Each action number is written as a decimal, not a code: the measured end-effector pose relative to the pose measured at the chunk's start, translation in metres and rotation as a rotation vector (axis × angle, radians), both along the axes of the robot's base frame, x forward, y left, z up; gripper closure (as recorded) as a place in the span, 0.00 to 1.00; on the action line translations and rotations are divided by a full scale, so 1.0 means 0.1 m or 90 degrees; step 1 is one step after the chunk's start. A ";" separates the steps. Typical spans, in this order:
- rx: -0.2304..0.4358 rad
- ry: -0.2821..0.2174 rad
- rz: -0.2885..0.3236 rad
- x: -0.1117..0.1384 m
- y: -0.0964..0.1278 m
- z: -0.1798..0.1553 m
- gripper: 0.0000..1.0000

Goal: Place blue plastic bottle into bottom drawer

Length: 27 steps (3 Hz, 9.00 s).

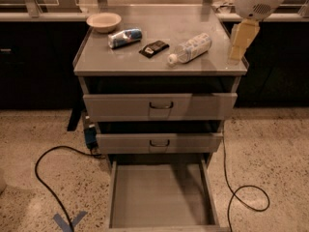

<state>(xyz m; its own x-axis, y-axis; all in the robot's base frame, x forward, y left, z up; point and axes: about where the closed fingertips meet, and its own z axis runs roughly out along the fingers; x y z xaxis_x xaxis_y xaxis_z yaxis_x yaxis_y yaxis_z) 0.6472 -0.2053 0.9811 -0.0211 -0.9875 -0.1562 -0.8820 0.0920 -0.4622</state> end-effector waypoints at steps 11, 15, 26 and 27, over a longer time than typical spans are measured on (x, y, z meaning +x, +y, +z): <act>-0.068 0.110 0.104 1.55 0.58 -1.49 0.18; -0.079 0.128 0.104 1.52 0.57 -1.58 1.00; 0.305 0.145 0.239 -0.97 1.47 -1.68 1.00; 0.305 0.145 0.239 -0.97 1.47 -1.68 1.00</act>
Offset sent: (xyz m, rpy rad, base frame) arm 0.0293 0.0196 -0.0176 -0.0029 0.0342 0.0488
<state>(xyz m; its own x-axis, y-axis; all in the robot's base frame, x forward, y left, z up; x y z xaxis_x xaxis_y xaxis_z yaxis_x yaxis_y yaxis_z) 0.5505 -0.0581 0.8130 0.2276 -0.7561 -0.6136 -0.9653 -0.0925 -0.2440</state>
